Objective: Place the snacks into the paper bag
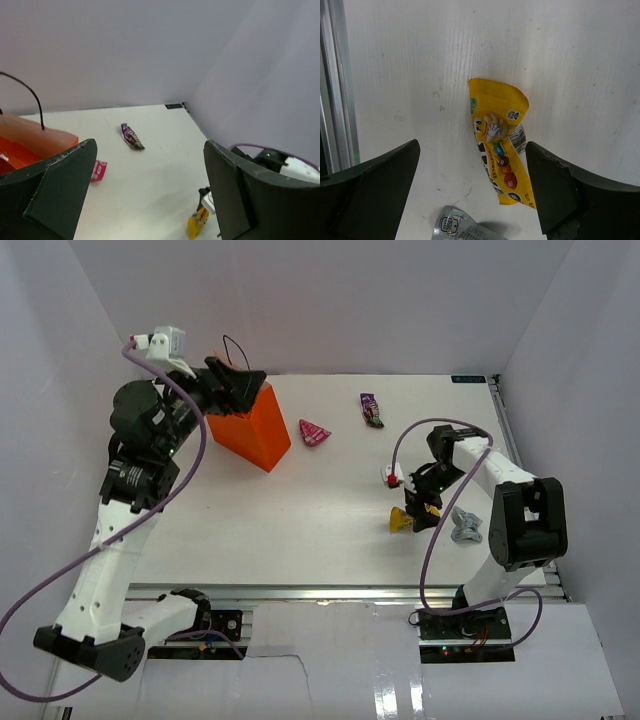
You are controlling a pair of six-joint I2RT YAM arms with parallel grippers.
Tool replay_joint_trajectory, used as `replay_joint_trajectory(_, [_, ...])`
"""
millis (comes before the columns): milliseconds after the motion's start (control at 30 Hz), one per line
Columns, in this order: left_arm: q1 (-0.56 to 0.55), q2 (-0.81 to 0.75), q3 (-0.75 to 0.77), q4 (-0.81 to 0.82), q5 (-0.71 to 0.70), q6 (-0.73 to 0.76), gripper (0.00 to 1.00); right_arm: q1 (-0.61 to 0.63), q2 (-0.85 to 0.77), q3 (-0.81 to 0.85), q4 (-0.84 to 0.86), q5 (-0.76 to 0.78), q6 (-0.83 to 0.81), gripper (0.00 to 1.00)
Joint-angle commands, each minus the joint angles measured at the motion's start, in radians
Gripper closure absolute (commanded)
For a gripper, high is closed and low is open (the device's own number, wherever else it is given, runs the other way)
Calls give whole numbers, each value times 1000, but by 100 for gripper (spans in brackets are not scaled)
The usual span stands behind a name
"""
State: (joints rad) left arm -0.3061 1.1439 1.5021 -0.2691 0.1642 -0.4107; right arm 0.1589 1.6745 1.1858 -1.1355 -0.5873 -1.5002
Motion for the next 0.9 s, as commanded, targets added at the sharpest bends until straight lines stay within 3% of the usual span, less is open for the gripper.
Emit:
replay_joint_trajectory(0, [2, -116, -153, -36, 112, -16, 2, 65, -18, -46, 111, 162, -8, 8])
replay_joint_trajectory(233, [4, -387, -419, -79, 44, -108, 2, 99, 27, -124, 307, 302, 123, 1])
replay_joint_trajectory(400, [2, -538, -509, -104, -6, -155, 2, 99, 22, -193, 422, 362, 164, 27])
replay_joint_trajectory(467, [4, -578, -531, -122, -20, -171, 2, 99, 1, -204, 437, 347, 178, 41])
replay_joint_trajectory(567, [4, -607, -554, -137, -38, -192, 2, 99, -31, -193, 441, 281, 212, 53])
replay_joint_trajectory(700, [4, -650, -586, -151, -46, -217, 2, 99, -55, -100, 384, 120, 273, 63])
replay_joint_trajectory(867, [4, -691, -631, -183, -49, -238, 2, 122, -18, 168, 313, -135, 467, 72])
